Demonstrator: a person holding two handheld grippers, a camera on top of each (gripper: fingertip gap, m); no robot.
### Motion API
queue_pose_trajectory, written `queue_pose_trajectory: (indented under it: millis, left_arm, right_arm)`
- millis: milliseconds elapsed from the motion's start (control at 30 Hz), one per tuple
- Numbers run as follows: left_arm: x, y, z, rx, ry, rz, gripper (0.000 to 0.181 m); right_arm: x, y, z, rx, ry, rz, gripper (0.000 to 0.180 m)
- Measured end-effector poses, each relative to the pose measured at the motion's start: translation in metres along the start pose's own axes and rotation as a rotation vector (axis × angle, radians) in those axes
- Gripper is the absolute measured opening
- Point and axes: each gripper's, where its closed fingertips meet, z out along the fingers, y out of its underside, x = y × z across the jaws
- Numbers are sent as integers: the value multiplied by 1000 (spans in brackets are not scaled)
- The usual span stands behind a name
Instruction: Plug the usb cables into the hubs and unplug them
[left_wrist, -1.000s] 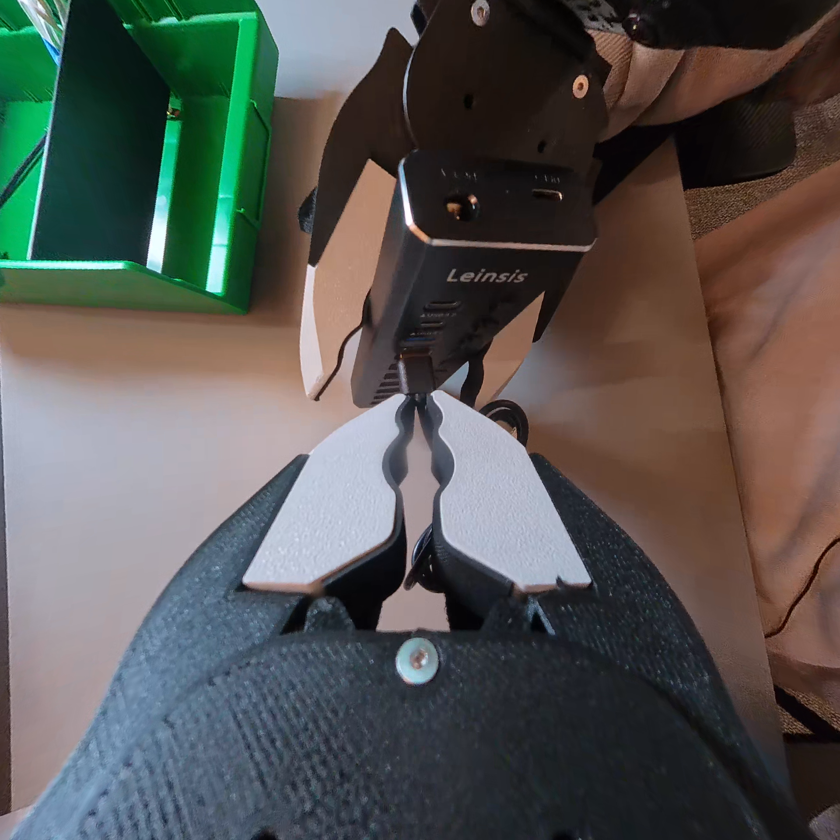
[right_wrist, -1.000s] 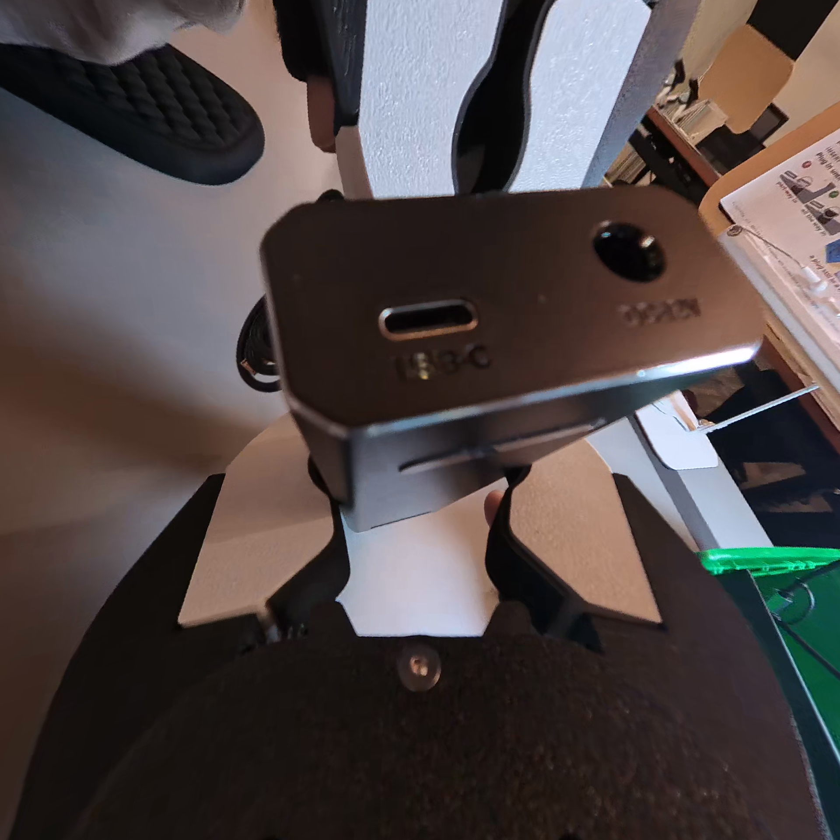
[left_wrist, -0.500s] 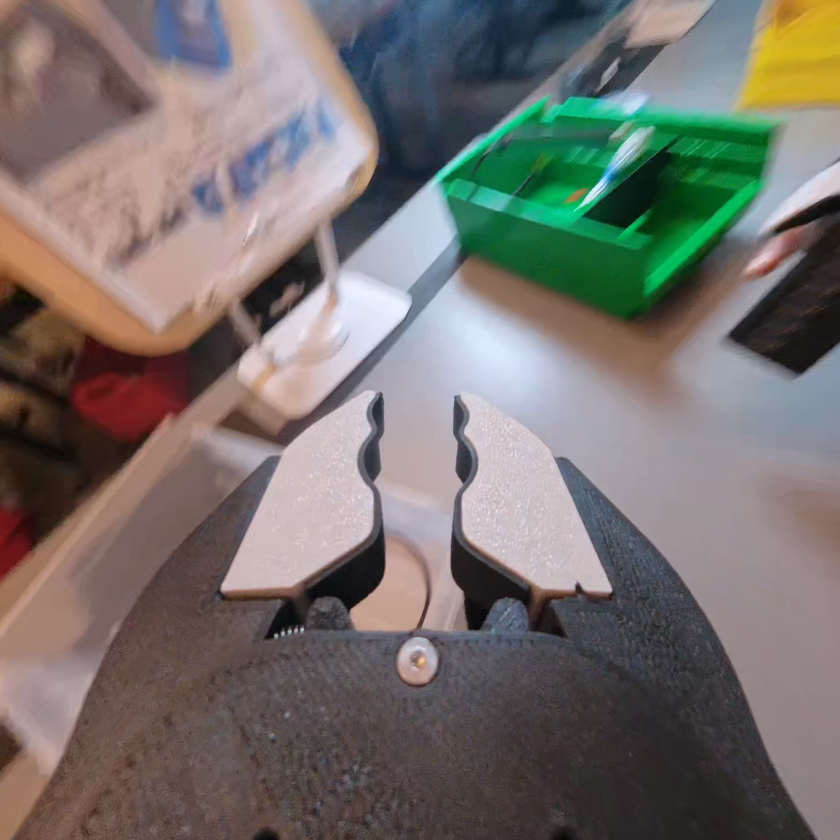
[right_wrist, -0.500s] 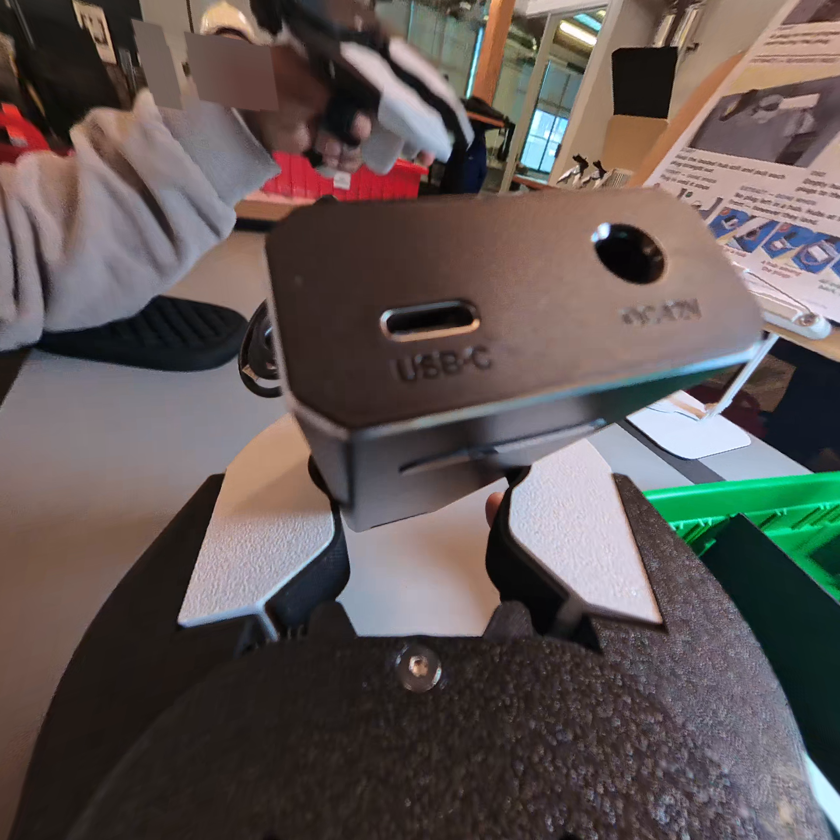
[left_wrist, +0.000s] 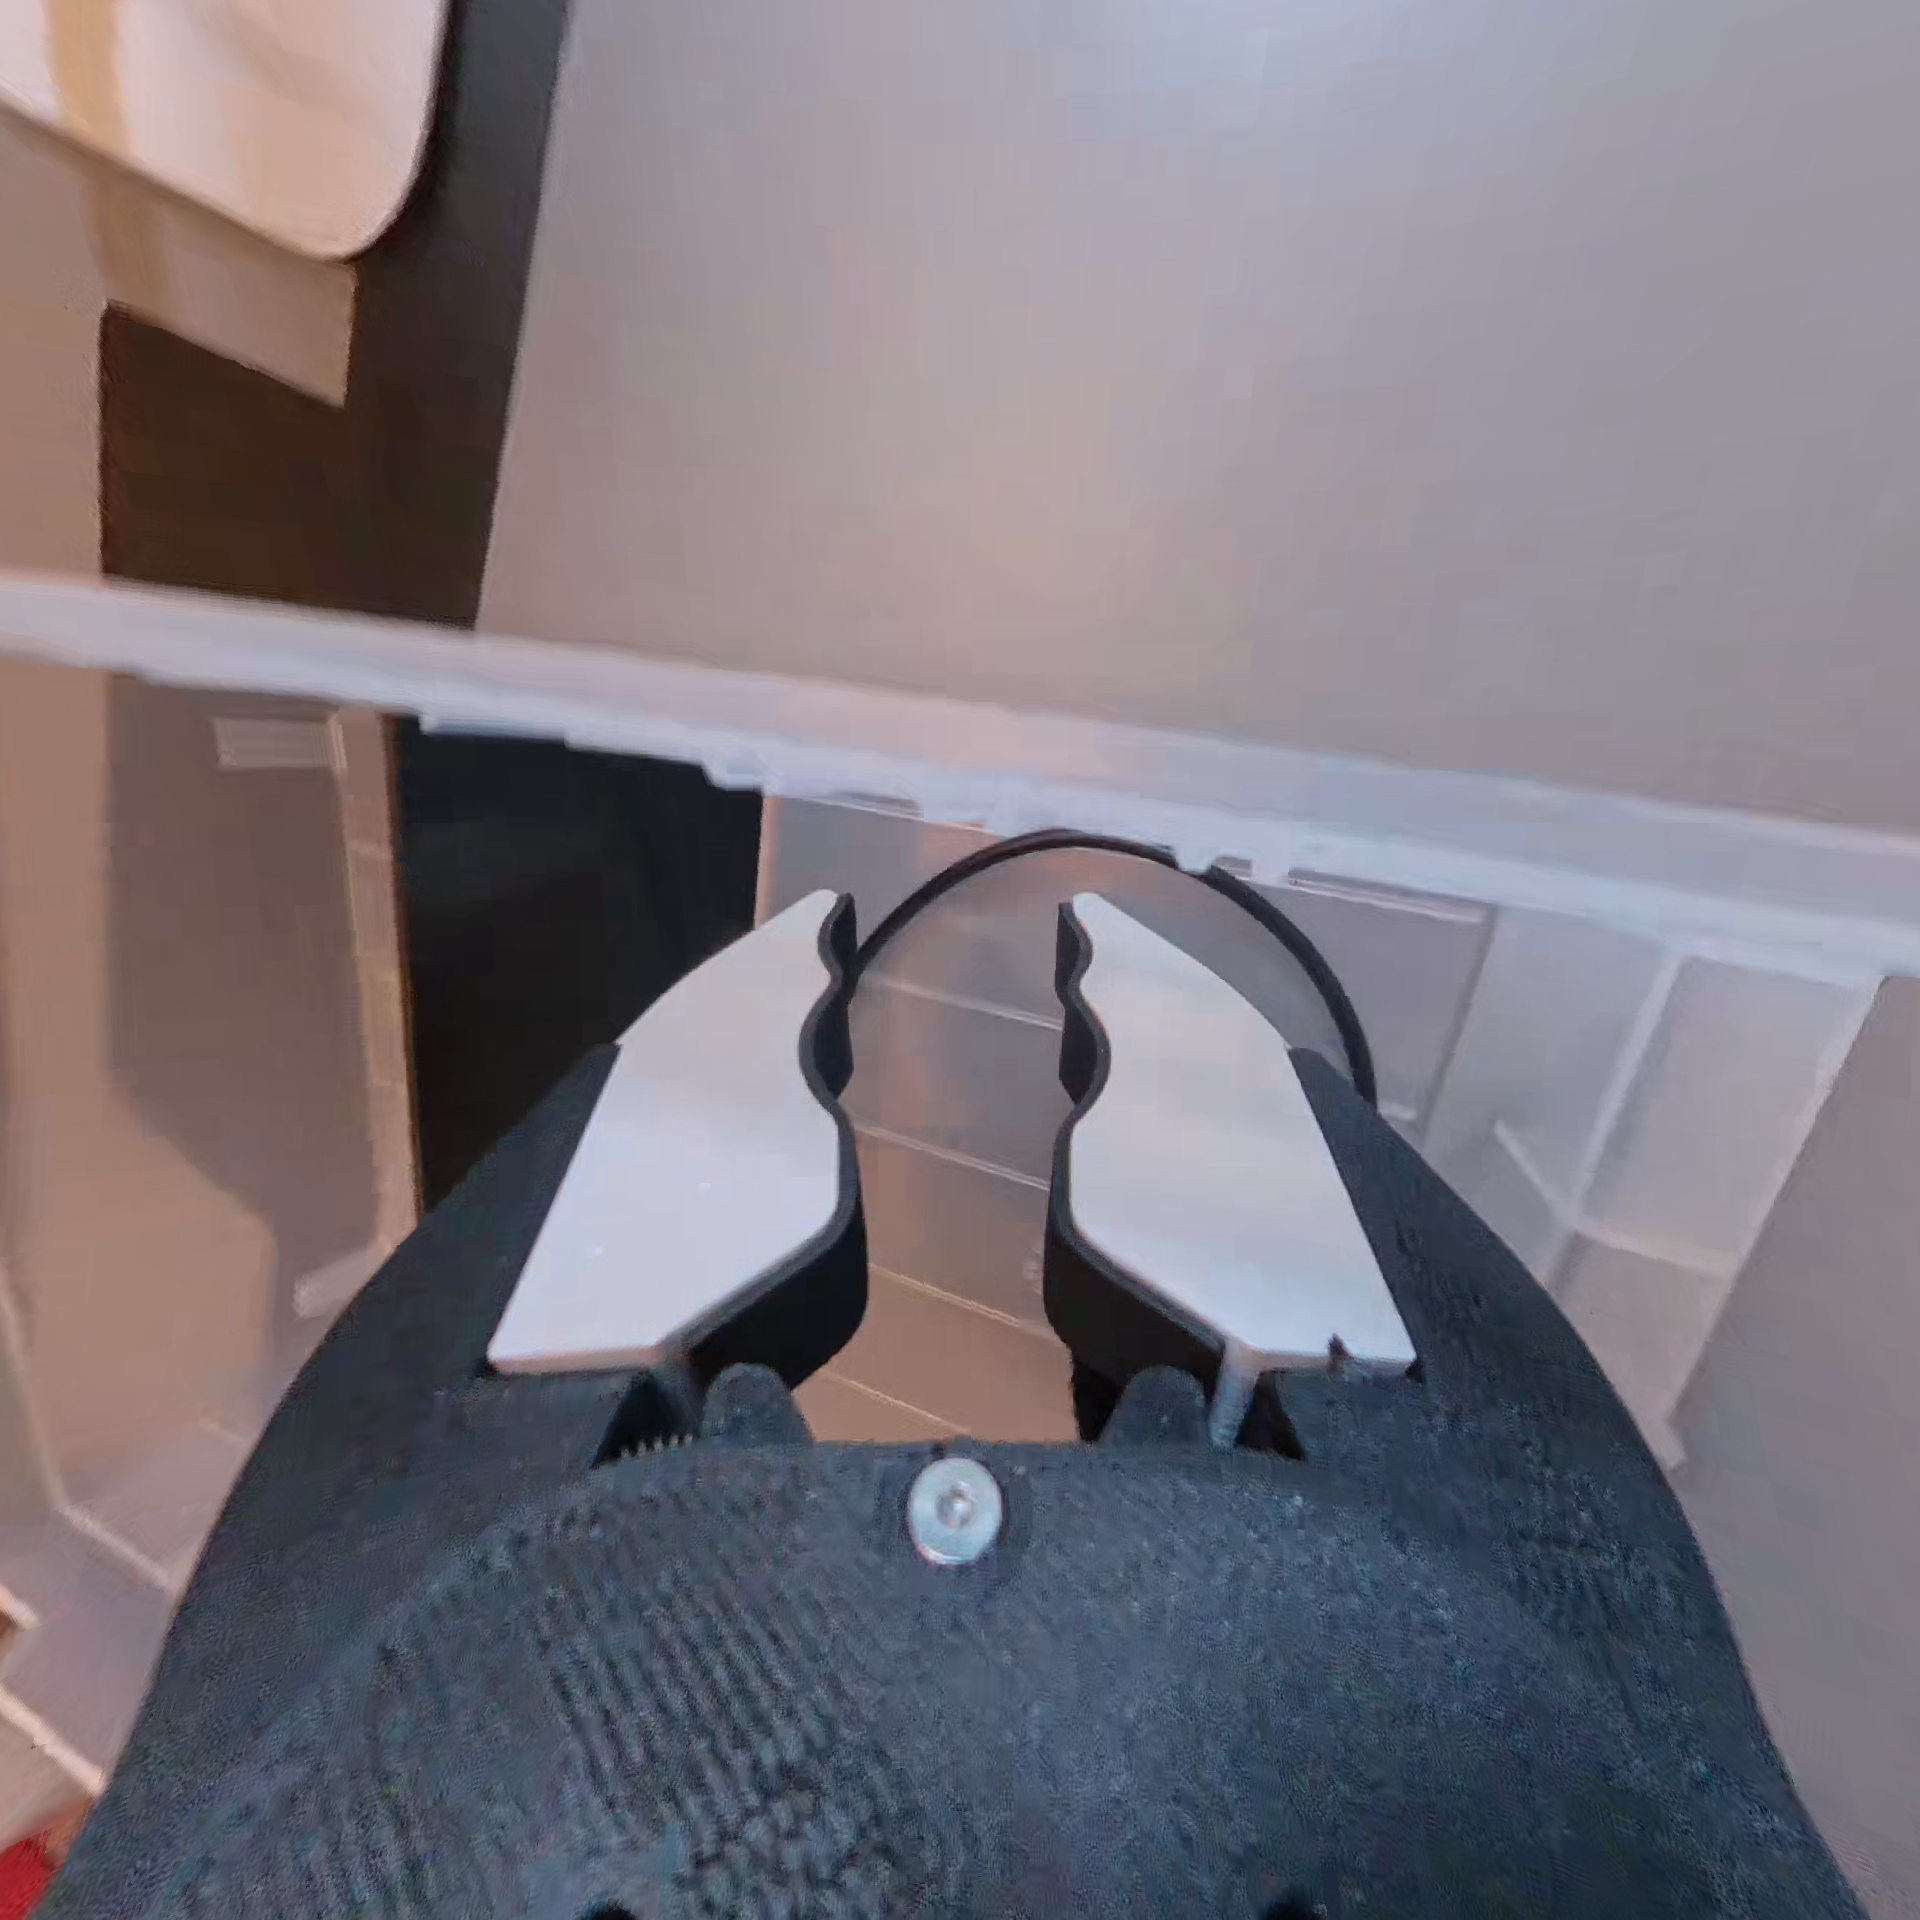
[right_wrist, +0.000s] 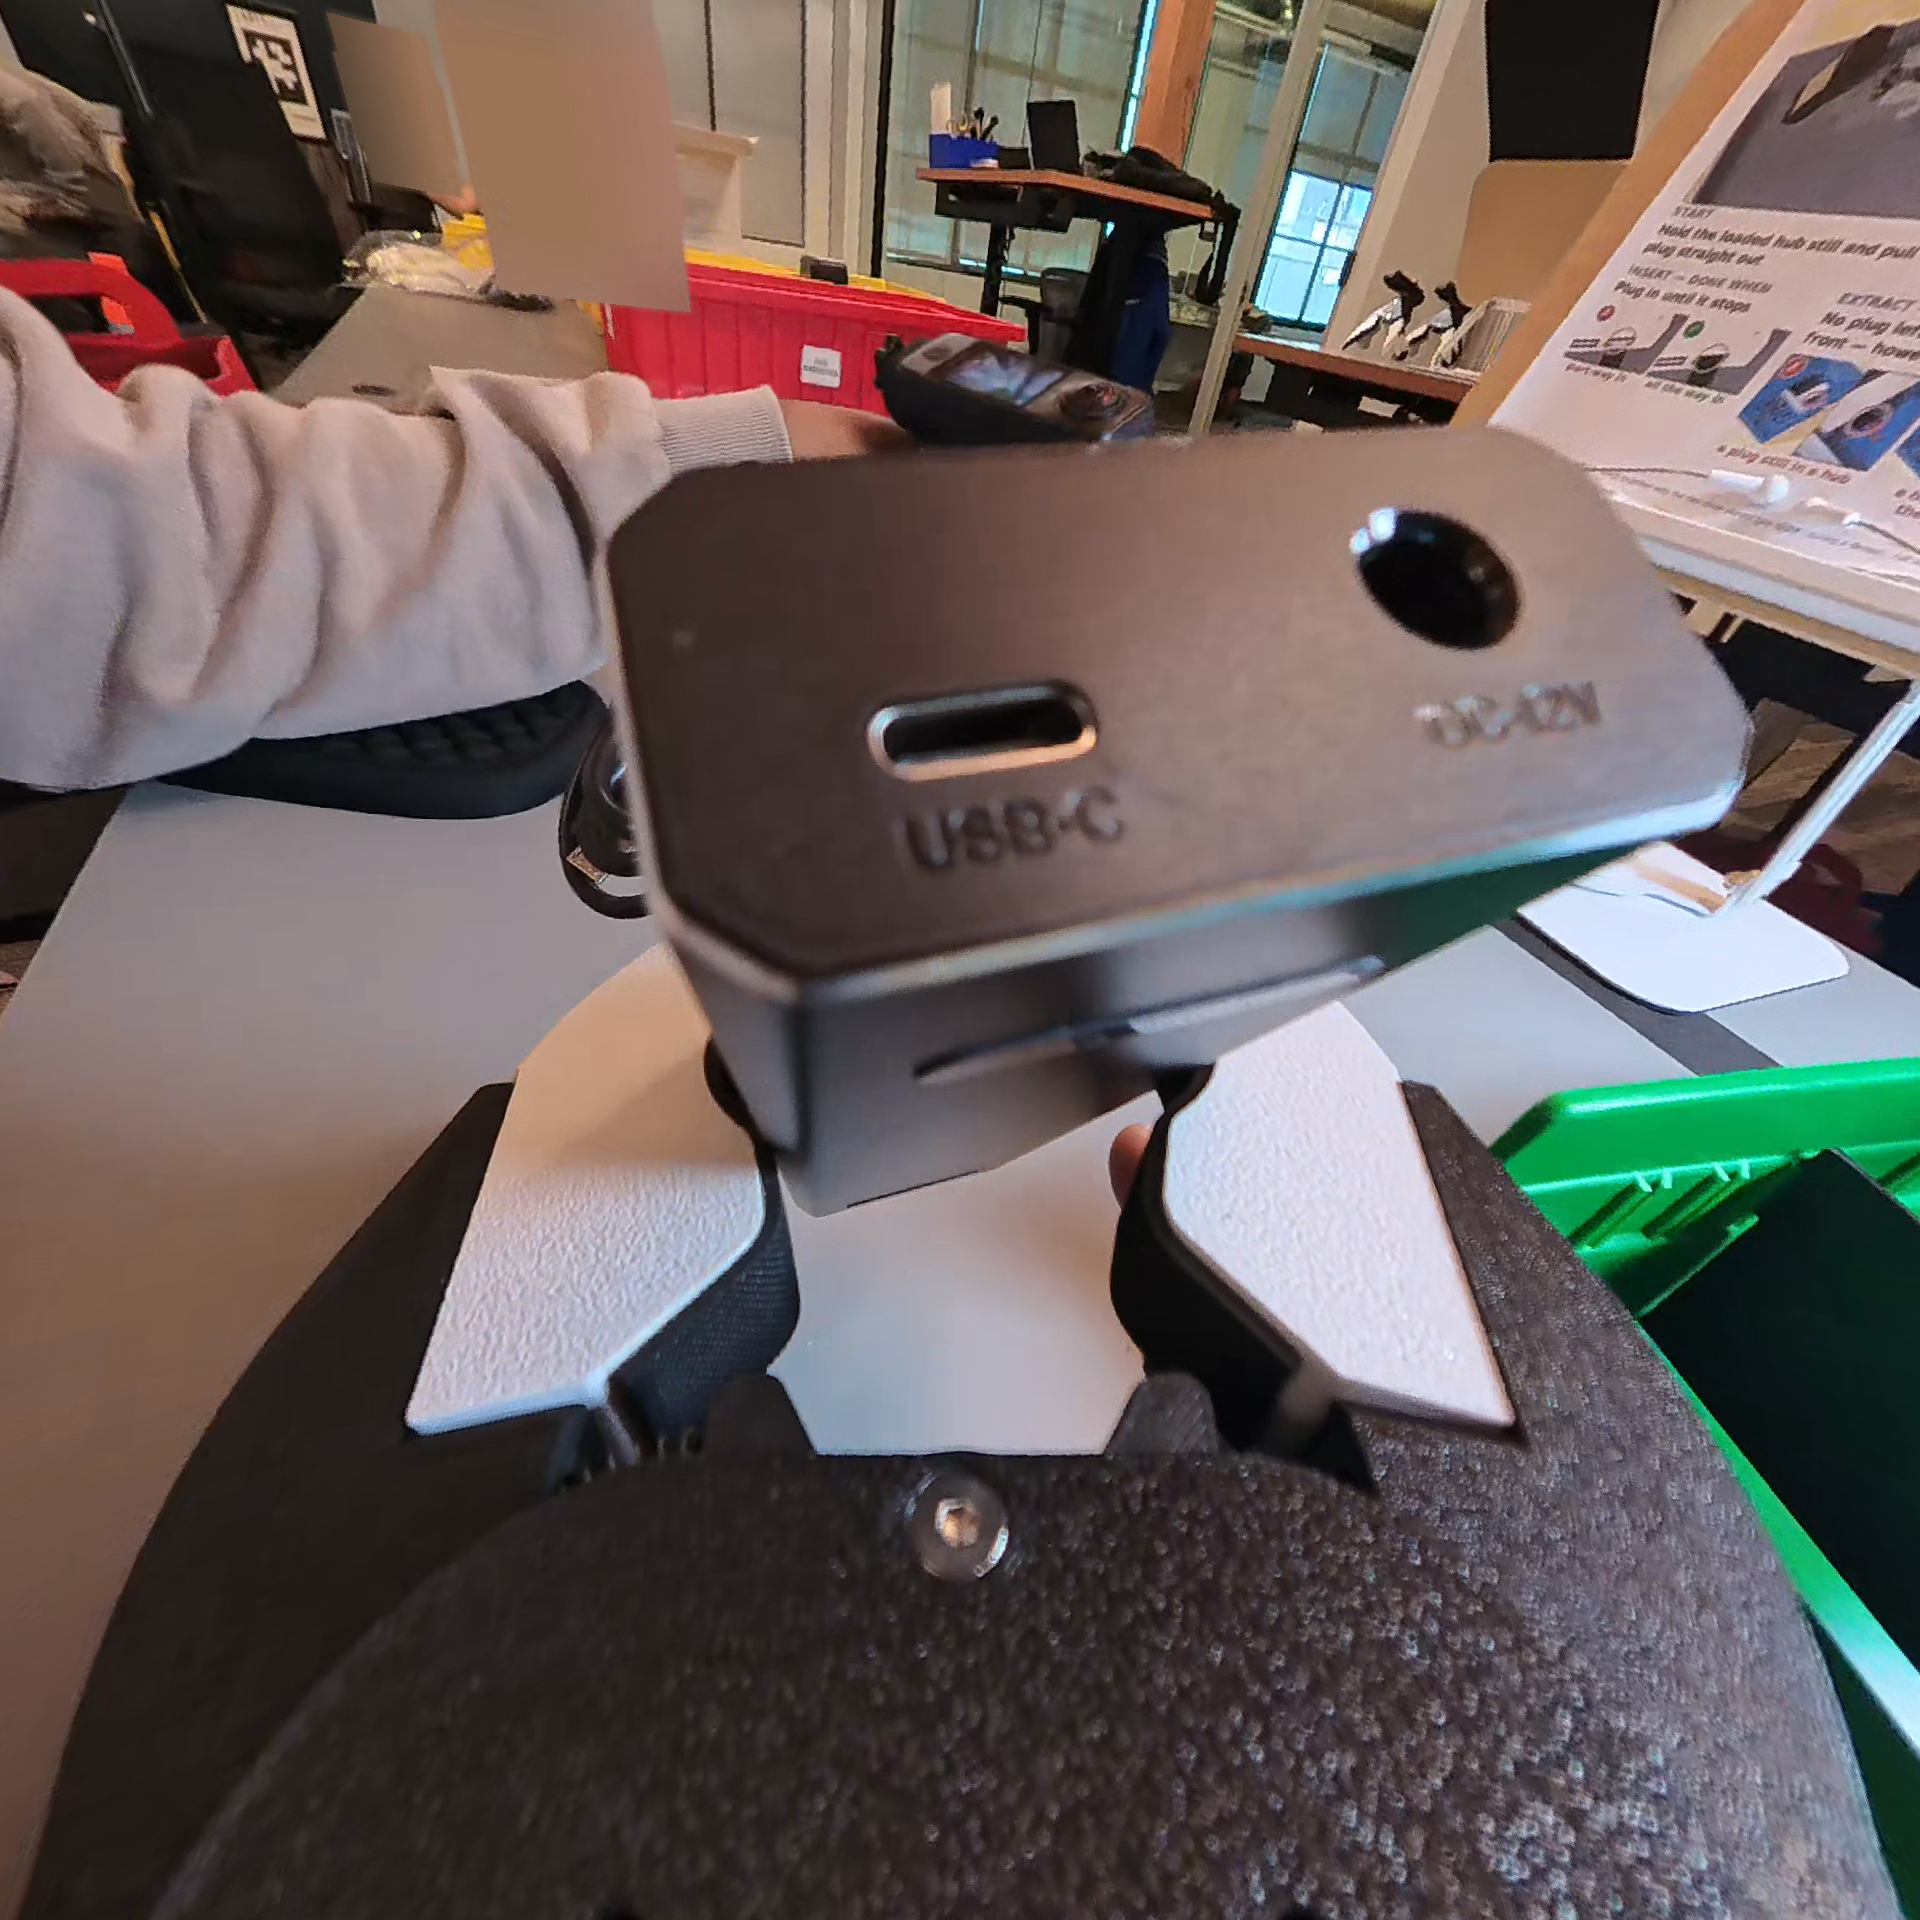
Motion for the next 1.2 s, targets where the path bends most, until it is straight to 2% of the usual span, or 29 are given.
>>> queue_pose_trajectory:
  millis: [33,167,300,467,600,667,767,900,1000,1100,1200]
  left_arm:
    - [-1,-1,1,-21,27,56,36]
    - [0,-2,6,-79,228,181,35]
    - [13,-4,6,-84,429,206,16]
    - [19,-4,4,-101,417,249,6]
    - [18,16,-8,-140,362,276,4]
    - [12,18,-29,-86,341,211,3]
    - [-4,4,-85,44,281,131,3]
    - [-5,-39,-174,245,231,50,3]
    - [14,-74,-217,340,230,-34,3]
    - [59,-96,-222,380,378,-118,3]
    - [107,-98,-187,344,524,-186,3]
  right_arm:
    - [2,0,-1,3,-2,12,76]
    - [7,2,-3,13,-19,67,76]
    - [10,3,-6,8,-12,62,76]
    - [12,5,-7,2,-19,70,76]
    - [11,2,-11,4,-17,48,76]
    - [10,-3,-14,20,-15,40,76]
    - [11,-11,-17,46,-14,34,76]
    - [11,-17,-19,68,-14,36,76]
    - [11,-19,-20,74,-5,32,76]
    - [10,-24,-22,86,5,28,76]
    - [12,-27,-26,97,24,21,76]
